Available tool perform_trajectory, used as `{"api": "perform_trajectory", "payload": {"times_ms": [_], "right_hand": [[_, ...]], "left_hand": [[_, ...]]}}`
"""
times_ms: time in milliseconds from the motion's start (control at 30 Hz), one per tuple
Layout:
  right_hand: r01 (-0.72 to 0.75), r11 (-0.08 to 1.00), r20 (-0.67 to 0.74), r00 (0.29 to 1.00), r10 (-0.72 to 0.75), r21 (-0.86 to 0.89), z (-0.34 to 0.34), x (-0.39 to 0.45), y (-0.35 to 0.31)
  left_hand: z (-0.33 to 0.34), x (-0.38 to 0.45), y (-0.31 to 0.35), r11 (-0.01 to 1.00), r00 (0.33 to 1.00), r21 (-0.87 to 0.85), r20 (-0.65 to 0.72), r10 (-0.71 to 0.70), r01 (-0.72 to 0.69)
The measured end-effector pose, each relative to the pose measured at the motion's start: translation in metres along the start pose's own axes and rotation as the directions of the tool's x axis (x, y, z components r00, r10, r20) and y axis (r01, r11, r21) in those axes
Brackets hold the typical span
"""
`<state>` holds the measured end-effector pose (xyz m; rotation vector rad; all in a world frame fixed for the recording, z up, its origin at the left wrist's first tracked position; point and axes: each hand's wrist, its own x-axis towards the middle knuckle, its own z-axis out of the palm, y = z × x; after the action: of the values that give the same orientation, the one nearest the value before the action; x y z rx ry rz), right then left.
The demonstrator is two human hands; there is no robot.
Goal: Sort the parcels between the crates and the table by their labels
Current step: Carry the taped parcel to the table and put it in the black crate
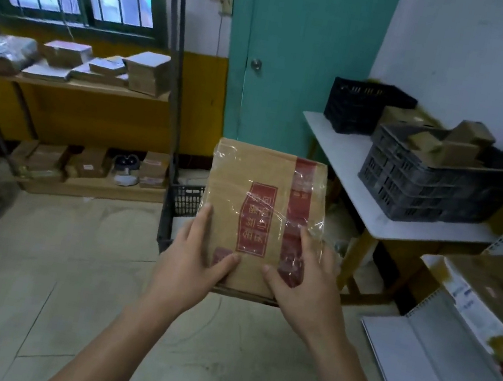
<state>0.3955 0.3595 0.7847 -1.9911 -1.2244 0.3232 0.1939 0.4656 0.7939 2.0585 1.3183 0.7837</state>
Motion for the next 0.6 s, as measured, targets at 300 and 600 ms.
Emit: {"api": "perform_trajectory", "payload": {"times_ms": [300,600], "right_hand": [[0.014,1.000,-0.035,0.999,-0.013,0.026,0.005,0.147,0.027],[0.002,1.000,0.015,1.000,-0.002,0.002,0.030,0.261,0.037]], "left_hand": [[0.038,0.146,0.021,0.998,1.000,0.061,0.012,0.017,-0.018],[0.066,0.259,0.003,1.000,1.000,0.007,0.018,-0.017,0.017]]}}
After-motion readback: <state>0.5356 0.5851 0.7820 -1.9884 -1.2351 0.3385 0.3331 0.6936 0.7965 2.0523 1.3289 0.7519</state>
